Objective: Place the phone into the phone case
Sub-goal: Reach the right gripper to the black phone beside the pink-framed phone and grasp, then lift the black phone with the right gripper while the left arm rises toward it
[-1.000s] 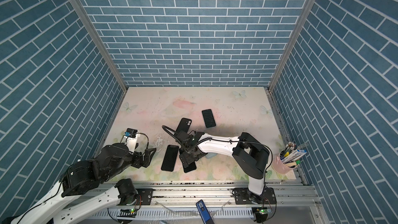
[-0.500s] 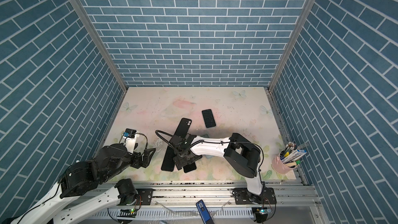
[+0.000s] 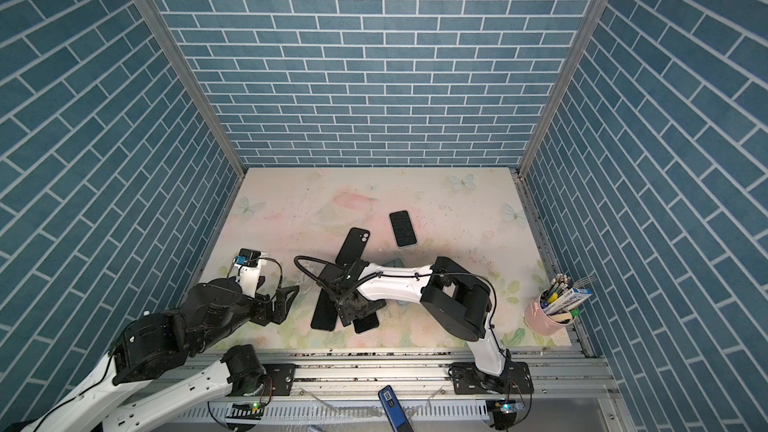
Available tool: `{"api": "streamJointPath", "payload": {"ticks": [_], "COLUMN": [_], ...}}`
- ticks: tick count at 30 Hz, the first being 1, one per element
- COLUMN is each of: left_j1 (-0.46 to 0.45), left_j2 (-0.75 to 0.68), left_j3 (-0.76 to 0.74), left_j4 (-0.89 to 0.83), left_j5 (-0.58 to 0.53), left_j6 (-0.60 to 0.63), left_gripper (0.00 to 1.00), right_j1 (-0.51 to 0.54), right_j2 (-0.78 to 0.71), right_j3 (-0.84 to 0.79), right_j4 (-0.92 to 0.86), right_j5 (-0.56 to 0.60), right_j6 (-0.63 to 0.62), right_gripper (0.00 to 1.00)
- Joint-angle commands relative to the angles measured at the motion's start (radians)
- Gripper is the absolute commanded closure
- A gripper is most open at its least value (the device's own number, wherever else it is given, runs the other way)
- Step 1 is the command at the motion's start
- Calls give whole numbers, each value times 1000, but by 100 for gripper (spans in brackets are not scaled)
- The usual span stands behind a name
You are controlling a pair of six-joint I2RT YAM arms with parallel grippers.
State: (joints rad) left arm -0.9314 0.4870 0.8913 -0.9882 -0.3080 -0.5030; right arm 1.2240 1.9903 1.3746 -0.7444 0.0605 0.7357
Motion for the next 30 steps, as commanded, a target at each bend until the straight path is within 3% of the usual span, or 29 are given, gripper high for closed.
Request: {"api": "streamJointPath", "payload": {"ticks": [1, 2, 10, 23, 30], "left_j1": [5, 5, 6, 6, 6], "left_j2": [0, -1, 1, 24, 19], "left_j3": [-9, -10, -11, -9, -15], "left_j4": [15, 16, 16, 17, 17], "left_j5": [6, 5, 5, 9, -47], "left_j6": [11, 11, 11, 15, 10], "left_gripper": [0, 0, 0, 0, 0], "right_j1": [3, 5, 0, -100, -208], "right_j2": [-3, -6, -56, -286, -333], "right_j3": [-30, -26, 16, -112, -182], "right_j4": [-20, -22, -80, -77, -6], "right_j5": [-1, -2, 37, 147, 139], "right_j6": [13, 4, -130, -744, -869], "right_gripper": [24, 28, 29, 29, 31]}}
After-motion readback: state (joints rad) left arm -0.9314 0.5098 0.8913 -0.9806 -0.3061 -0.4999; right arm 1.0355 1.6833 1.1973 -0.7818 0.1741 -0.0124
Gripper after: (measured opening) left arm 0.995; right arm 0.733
